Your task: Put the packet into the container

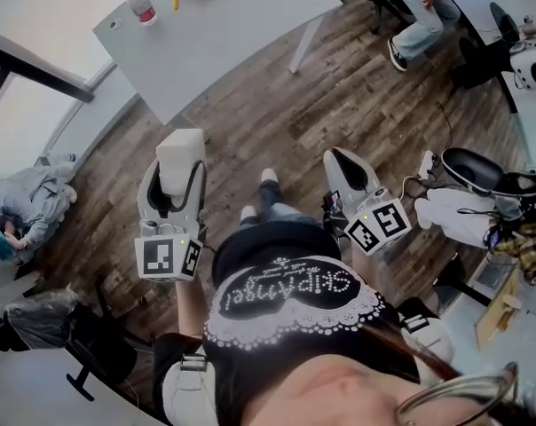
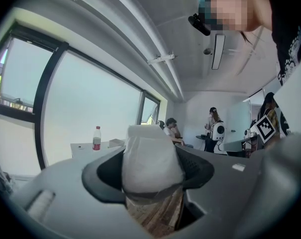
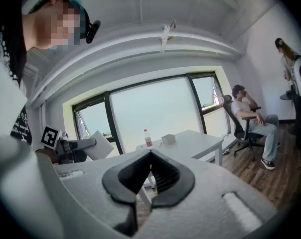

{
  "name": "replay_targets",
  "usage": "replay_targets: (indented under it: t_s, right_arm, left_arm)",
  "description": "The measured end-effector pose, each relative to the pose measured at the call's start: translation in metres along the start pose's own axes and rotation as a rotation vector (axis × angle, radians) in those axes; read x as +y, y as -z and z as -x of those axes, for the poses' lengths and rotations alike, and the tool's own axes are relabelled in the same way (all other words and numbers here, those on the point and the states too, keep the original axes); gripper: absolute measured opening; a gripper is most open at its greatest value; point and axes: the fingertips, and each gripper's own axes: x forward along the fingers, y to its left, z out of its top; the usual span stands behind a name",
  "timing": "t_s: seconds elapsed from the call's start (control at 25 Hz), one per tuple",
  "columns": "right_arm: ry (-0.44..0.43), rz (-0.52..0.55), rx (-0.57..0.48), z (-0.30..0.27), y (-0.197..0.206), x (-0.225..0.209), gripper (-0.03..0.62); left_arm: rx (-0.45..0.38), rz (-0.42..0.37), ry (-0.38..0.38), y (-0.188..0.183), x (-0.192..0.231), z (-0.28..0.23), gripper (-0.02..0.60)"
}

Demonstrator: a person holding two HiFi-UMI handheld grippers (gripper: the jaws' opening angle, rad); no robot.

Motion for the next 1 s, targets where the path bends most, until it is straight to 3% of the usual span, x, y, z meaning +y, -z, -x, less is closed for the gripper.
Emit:
replay_targets:
  t_s: [0.32, 1.0]
  right_arm:
    - [-0.029, -0.002, 0.012, -0.029, -0.016, -0.036, -0.005]
    - [-0.085, -0.015, 0.029, -0.059, -0.03, -0.086, -0.005]
  left_arm:
    - [-0.003, 0.01, 0.002, -0.008, -0.009, -0.048, 0.284]
    - [0.0, 0.006, -0.067, -0.012, -0.014, -0.094, 0.284]
